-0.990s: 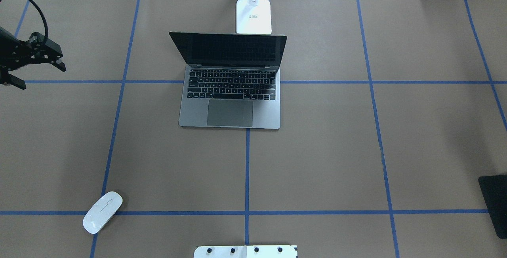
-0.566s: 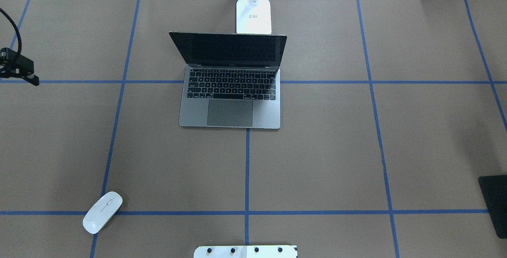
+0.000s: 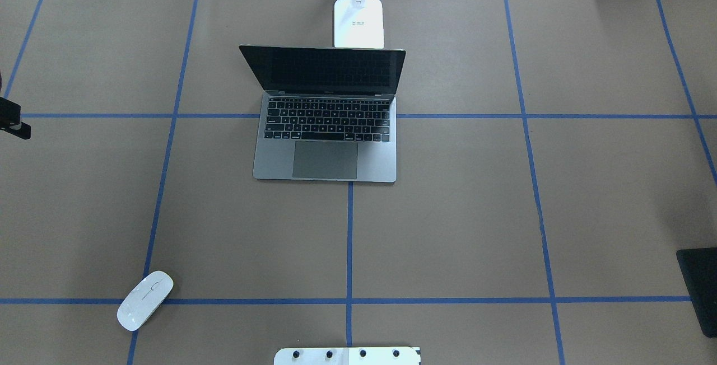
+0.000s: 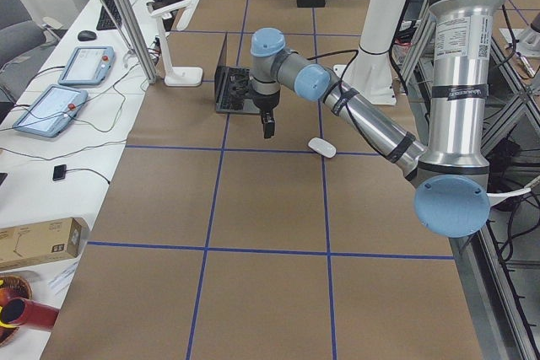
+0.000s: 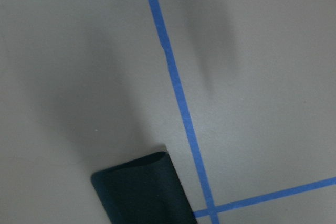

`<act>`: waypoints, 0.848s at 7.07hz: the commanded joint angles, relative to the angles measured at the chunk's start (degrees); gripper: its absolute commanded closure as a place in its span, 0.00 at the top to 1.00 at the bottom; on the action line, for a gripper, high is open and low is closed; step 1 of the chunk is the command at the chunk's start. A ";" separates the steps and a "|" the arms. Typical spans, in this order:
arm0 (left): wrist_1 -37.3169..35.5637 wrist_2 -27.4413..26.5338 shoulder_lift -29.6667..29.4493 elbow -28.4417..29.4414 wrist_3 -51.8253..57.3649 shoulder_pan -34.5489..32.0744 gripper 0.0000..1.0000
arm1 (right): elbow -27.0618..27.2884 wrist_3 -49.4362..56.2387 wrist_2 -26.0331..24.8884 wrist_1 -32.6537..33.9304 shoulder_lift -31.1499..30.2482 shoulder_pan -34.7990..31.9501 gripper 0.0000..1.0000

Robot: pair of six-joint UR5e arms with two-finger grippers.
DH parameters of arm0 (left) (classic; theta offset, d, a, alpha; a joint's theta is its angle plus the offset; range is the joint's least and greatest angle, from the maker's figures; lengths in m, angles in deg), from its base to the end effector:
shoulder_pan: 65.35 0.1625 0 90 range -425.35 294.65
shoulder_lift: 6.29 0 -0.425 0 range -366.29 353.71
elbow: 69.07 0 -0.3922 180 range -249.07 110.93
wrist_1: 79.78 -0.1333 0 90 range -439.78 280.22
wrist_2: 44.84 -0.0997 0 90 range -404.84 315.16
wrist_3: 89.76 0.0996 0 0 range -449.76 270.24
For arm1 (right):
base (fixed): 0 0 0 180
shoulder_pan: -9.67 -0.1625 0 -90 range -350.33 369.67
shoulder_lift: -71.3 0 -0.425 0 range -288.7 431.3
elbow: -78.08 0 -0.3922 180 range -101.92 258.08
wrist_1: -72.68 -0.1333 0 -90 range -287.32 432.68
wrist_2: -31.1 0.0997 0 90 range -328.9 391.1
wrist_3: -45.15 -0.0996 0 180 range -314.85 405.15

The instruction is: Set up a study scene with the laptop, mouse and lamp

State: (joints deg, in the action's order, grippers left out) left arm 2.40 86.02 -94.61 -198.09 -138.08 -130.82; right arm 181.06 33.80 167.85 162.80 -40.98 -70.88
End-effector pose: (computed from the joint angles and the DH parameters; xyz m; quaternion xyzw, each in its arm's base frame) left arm 0.1137 -0.4133 0.3659 -0.0083 0.4134 -0.0998 0.9050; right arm 0.0085 -0.3188 0.7028 -0.1455 -0.3753 0.0477 0.9142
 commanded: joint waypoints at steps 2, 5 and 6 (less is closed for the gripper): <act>0.17 0.18 2.08 -1.24 3.31 -0.02 0.99 | -9.28 1.16 8.51 -12.15 -1.28 1.44 1.00; 0.18 0.18 2.27 -1.24 4.38 -0.28 0.99 | -9.63 2.11 15.02 -12.60 -1.36 1.88 1.00; 0.18 0.18 2.27 -1.59 4.47 -0.37 0.99 | -9.90 2.47 16.69 -12.60 -1.28 2.41 1.00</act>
State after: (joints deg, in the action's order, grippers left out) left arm 2.57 86.20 -92.37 -199.43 -133.76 -131.06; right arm 171.50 35.74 182.33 150.25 -42.29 -69.01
